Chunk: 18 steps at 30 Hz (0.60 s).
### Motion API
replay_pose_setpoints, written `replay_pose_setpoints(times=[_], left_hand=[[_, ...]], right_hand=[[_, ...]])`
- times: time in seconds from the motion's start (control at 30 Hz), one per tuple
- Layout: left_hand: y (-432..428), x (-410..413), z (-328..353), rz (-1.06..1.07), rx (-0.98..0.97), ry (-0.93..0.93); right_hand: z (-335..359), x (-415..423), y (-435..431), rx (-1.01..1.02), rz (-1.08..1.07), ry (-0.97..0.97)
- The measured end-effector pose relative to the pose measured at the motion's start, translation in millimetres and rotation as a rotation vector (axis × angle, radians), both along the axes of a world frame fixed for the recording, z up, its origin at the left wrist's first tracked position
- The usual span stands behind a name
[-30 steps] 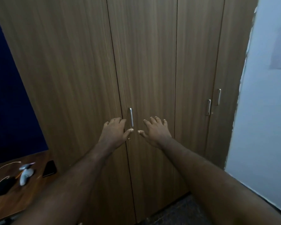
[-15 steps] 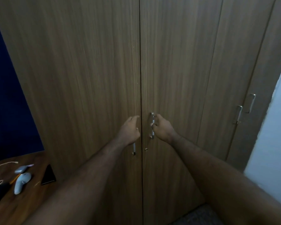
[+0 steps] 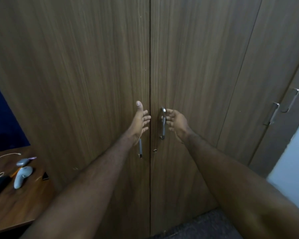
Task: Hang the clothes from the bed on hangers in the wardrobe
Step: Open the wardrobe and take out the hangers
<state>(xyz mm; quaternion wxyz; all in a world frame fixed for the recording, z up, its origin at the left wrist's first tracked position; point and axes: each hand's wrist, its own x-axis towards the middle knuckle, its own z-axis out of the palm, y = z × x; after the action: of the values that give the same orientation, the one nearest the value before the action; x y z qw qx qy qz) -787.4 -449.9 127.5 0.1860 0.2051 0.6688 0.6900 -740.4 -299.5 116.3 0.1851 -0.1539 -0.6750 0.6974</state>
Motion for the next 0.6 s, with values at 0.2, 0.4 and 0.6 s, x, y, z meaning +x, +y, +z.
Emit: replay_pose_setpoints(times=[0.2, 0.4, 0.6], left_hand=[[11, -10, 7, 0.107, 0.077, 0.037], [9, -11, 12, 0.026, 0.127, -0.011], [10, 0, 0, -0.082, 0.224, -0.113]], right_hand=[[-1, -1, 7, 0.022, 0.050, -0.006], [-5, 22, 18, 0.047, 0.083, 0.047], [4, 38, 20, 0.259, -0.031, -0.090]])
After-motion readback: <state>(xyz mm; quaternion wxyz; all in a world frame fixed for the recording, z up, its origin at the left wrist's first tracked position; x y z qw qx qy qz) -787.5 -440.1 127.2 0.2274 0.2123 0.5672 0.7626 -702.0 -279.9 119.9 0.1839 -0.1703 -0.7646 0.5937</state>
